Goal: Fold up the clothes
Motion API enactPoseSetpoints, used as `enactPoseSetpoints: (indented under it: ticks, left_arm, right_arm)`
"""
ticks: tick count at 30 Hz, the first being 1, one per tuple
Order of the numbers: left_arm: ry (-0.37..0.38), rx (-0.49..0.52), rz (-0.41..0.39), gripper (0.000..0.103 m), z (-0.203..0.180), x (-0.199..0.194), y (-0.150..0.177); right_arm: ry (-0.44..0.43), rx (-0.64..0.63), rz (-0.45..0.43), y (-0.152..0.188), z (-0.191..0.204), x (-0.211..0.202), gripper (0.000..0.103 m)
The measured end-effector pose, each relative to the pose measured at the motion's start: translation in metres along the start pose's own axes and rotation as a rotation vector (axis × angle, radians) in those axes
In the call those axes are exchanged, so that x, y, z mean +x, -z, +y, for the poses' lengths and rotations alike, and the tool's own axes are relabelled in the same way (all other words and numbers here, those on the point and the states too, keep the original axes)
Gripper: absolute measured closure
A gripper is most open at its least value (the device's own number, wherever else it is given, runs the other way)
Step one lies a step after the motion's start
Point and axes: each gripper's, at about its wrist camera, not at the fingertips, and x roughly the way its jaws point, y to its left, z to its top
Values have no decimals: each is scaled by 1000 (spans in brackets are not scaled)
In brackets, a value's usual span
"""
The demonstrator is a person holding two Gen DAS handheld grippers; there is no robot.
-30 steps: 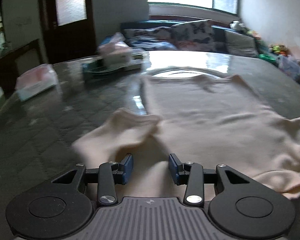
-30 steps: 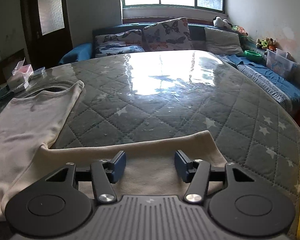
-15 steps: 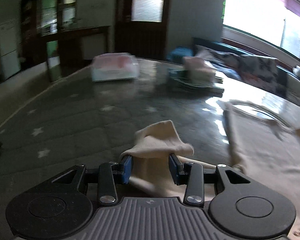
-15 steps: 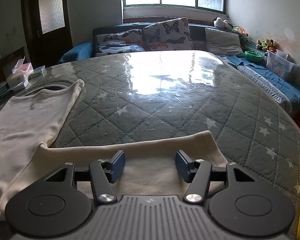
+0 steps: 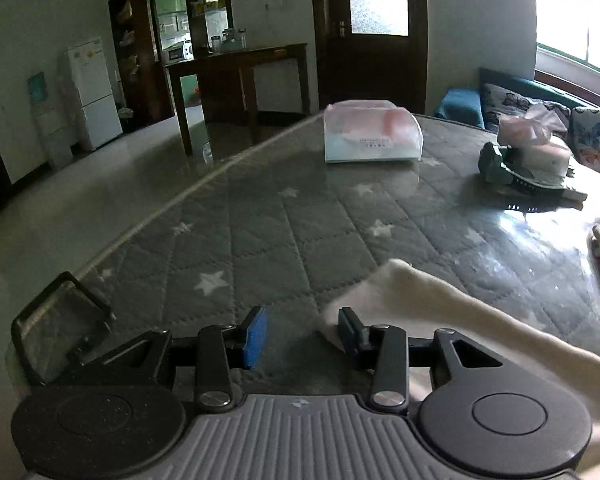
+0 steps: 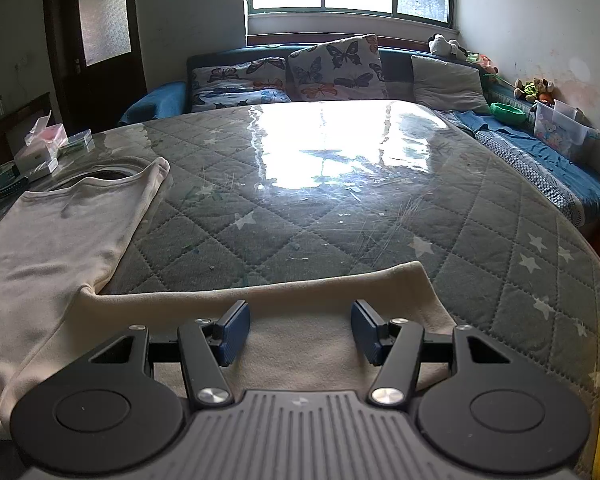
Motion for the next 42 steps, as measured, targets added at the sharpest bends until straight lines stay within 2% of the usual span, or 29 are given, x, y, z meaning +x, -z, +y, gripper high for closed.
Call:
enactPoseSetpoints:
  ticks: [7,11,14,17,21,24,26,37,42]
  left_arm:
    - [173,143,-14,60,-41,-23,9]
    - [188,248,-13,60,-67,-14,16]
    - [177,290,-32,60,-75,-5,10]
    - [157,332,-50,60,-82,7,3]
    - [113,426,-112,58,-94,22,0]
    - [117,407,-105,57,-92,27,-5]
    - [117,384,-93,49,-86,28,-8]
    - [139,158,-16,47,-46,-9,-5]
    - [108,95,25,46,-32,-15,6]
  right_arm:
    - [6,-2,2,0,3,1,40]
    - [7,1,4,-1,3,1,40]
    - [7,0,6,-1,3,1,40]
    - [8,0,7,-1,3,1,40]
    - [10,0,7,-1,3,1,40]
    - [10,-2,7,-1,3,1,40]
    - [11,-3,8,-1,4,2,40]
    - [-9,-19,0,-5,5,-8,39]
    - [-62,-41,-29,-6,18,-24,39]
